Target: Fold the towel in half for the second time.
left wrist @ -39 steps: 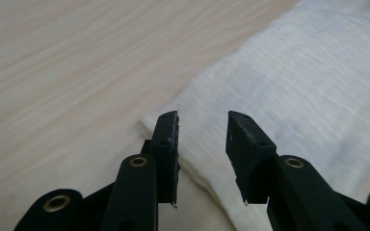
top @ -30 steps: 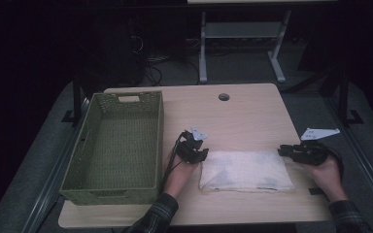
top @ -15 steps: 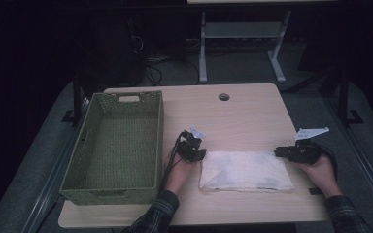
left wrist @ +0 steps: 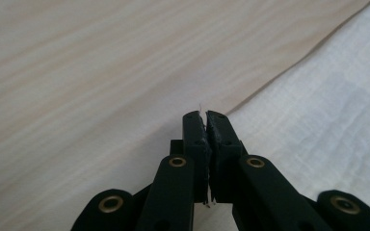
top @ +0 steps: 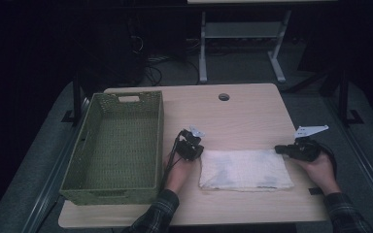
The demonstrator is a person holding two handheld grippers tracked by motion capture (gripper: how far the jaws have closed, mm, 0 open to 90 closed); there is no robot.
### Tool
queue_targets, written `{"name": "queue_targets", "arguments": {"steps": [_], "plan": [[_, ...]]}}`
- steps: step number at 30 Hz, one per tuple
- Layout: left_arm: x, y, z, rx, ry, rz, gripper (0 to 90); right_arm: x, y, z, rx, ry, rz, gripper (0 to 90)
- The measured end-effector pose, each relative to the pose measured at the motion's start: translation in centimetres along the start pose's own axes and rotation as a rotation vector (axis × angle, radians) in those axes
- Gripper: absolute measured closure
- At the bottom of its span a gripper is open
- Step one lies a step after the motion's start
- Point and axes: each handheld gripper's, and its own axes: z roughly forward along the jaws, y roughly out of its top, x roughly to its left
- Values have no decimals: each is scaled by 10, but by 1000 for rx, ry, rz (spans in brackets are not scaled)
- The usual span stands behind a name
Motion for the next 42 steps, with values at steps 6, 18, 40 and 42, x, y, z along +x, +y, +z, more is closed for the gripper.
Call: {"name": "queue_targets", "arguments": {"steps": [6,18,40,42], "plan": [[6,7,-2,-45,48,-15,875,-12,15,4,-42,-19,-4,871],[3,11,-21,-124,44,-9,874,-11,22,-11,-113,-26,-8,870],[-28,-9,-52,-132,9,80,874,24,-6,-45,-105,-1,-58,869],[-30,-11,-55,-134,5,74,874,28,-8,-47,-100,-1,-66,869]]}}
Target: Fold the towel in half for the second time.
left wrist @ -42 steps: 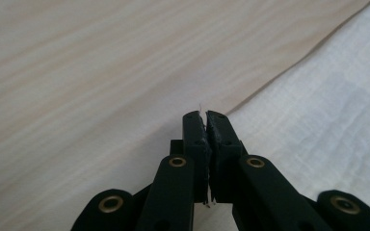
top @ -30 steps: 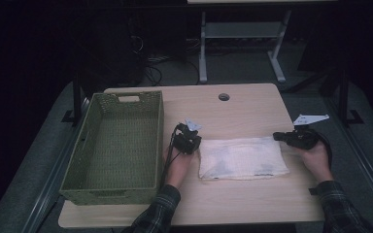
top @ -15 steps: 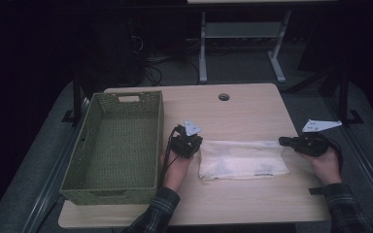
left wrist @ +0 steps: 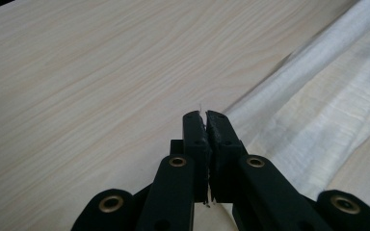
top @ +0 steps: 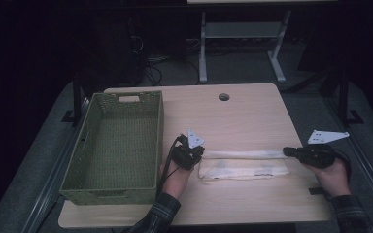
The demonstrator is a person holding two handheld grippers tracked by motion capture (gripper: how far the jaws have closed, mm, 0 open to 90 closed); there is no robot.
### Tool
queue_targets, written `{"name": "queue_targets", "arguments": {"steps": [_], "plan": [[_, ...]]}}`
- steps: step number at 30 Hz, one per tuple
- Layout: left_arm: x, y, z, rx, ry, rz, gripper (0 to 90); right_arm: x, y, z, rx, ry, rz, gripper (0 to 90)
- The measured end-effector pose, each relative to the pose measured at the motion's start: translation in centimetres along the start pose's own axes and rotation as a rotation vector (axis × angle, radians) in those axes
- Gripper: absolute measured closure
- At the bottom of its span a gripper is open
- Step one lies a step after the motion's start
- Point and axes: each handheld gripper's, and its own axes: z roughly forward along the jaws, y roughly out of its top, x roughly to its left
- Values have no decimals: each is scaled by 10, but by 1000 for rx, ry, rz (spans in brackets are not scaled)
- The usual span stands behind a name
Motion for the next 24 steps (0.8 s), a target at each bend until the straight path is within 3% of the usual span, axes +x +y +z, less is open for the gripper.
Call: {"name": "queue_targets", "arguments": {"steps": [15,24], "plan": [[-16,-14,-11,25,-33,12,873,17,-14,-13,10,21,-8,868],[-24,-24,-2,96,-60,25,871,22,-26,-10,60,31,-5,863]]}}
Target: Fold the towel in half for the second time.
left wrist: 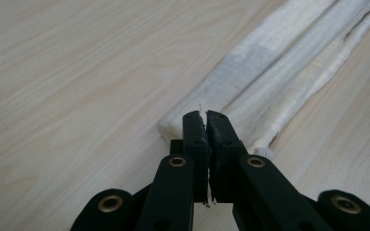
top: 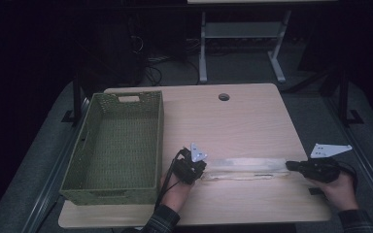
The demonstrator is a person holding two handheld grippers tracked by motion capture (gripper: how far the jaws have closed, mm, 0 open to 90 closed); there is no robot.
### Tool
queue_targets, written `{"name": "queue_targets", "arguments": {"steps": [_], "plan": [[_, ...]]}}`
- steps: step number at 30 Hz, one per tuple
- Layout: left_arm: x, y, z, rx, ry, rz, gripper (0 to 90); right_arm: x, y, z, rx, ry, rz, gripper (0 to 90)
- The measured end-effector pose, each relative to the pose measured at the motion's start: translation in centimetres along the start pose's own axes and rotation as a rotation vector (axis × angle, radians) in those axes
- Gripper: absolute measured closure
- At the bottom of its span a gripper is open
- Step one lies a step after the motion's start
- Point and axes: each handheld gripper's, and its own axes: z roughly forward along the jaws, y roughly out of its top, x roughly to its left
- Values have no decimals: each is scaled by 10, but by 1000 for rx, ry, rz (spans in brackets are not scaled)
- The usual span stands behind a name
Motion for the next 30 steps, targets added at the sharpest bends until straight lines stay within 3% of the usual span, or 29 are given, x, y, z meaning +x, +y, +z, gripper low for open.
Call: {"name": "queue_targets", "arguments": {"steps": [6,11,16,20,22,27,30], "plan": [[-4,-6,4,53,-18,18,869,3,-6,-1,17,16,7,856],[-5,-8,1,58,-21,7,840,7,-11,-2,41,37,20,796],[-6,-1,-11,-5,-37,-8,822,9,-11,-16,-10,39,36,788],[-7,5,-13,-30,-52,-3,826,8,-5,-21,-57,32,24,835],[-9,6,-12,-32,-70,-5,827,9,-2,-18,-56,39,17,848],[-15,7,-8,-19,-77,25,825,13,-4,-2,26,61,0,865],[-12,7,-13,-42,-67,10,817,13,-7,3,58,70,7,871]]}}
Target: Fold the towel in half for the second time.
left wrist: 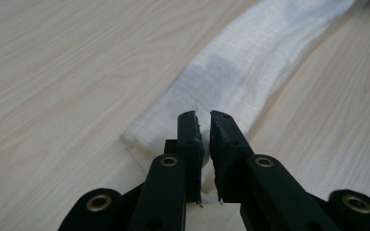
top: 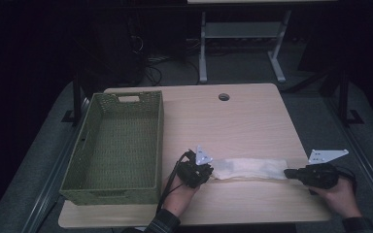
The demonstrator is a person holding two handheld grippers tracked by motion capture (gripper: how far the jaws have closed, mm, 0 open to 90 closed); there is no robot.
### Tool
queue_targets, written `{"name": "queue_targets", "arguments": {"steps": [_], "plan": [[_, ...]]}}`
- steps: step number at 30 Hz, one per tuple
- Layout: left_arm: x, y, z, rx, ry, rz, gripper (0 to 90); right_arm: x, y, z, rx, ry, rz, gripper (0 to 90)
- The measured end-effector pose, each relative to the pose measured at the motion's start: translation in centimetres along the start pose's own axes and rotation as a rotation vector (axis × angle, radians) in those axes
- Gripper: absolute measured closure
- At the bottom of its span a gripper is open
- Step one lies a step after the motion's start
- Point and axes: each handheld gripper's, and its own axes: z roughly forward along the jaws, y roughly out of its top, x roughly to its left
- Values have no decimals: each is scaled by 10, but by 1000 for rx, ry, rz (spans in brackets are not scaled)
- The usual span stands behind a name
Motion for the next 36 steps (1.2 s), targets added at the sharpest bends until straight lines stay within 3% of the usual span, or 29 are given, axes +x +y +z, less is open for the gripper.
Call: {"name": "queue_targets", "arguments": {"steps": [4,8,12,13,19,24,28,36], "plan": [[3,2,-4,-12,-5,-14,815,-1,-4,5,35,7,-3,880],[3,-2,10,46,-28,-10,836,0,-4,7,49,2,2,893],[5,-9,28,143,-27,23,849,-2,-5,8,47,5,0,898],[6,-12,33,156,-40,9,849,-2,-4,8,49,6,-1,899],[7,-7,22,107,-35,0,776,-3,0,10,60,-24,-1,899],[10,-6,18,90,-25,-10,621,-13,9,17,62,-52,-8,900],[13,-5,19,69,-42,-28,527,-22,17,24,57,-65,-9,900],[16,-2,22,59,-71,-5,396,-39,37,41,58,-84,0,900]]}}
